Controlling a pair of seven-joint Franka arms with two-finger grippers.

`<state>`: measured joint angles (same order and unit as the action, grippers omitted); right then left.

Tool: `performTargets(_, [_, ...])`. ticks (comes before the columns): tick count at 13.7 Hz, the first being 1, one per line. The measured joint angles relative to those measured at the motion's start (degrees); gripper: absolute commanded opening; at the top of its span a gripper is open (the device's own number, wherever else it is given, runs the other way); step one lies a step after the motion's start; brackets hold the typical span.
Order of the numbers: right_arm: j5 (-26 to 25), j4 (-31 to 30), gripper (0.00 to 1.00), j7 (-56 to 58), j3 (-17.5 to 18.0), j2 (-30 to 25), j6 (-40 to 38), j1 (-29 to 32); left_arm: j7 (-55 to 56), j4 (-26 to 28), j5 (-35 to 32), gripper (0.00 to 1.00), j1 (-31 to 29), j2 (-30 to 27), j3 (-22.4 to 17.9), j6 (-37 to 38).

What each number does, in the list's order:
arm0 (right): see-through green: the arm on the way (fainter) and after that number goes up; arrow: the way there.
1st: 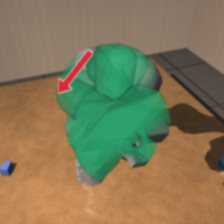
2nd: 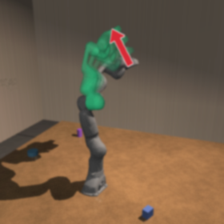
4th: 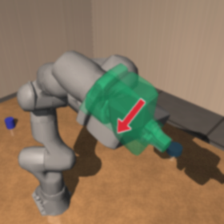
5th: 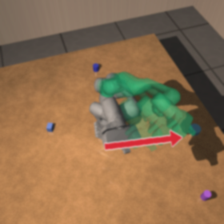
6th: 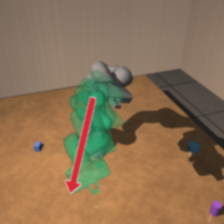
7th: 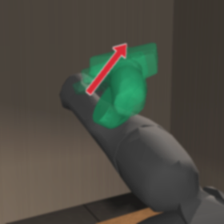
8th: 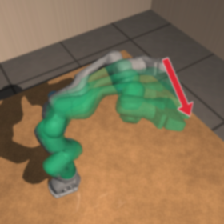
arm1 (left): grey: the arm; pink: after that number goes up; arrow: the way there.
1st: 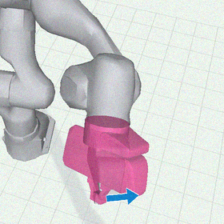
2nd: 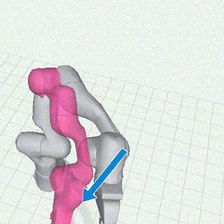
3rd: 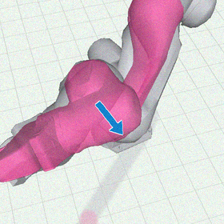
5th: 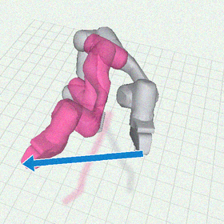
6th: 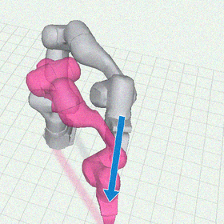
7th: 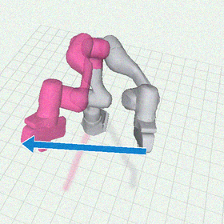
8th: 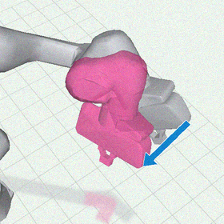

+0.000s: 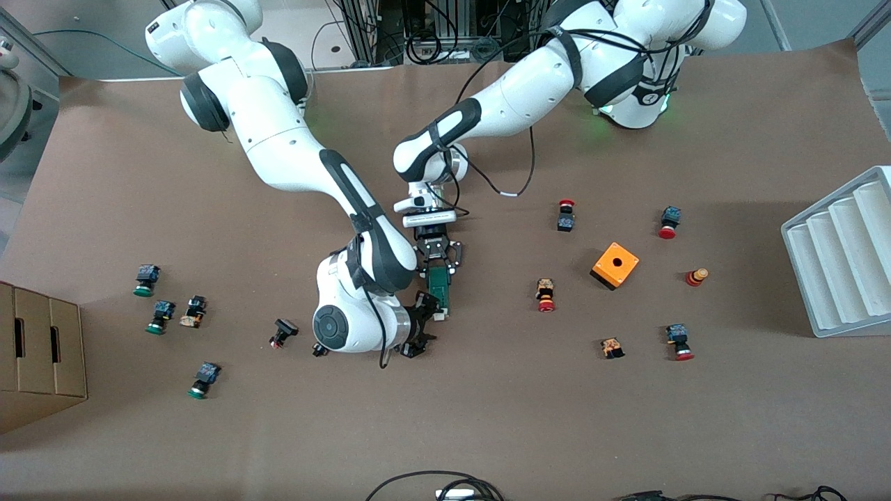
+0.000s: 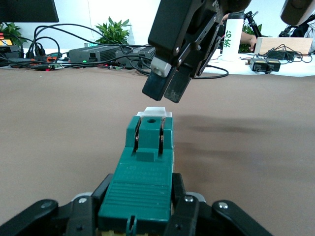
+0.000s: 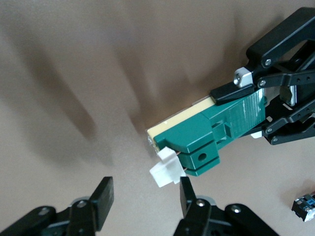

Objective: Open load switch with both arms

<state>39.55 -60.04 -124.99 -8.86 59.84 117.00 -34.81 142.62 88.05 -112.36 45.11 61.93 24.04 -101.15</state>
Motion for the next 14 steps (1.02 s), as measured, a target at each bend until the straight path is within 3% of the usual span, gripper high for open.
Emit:
performTargets(5, [0.0,0.0,0.59,-0.8,0.3,0.3,-0.1,-0.5,0.0,0.0,0.0,0.47,0.0,0.0,0.0,0.0])
performTargets(7, [0.0,0.0,0.51,-1.3,0.5,0.3,-0.1,-0.6,0.0,0.0,0.0,0.47,0.0,0.0,0.0,0.0])
performTargets(14, [0.0,0.0,0.49,-1.9,0.8,0.3,-0.8,-0.6,0.0,0.0,0.0,0.47,0.0,0.0,0.0,0.0])
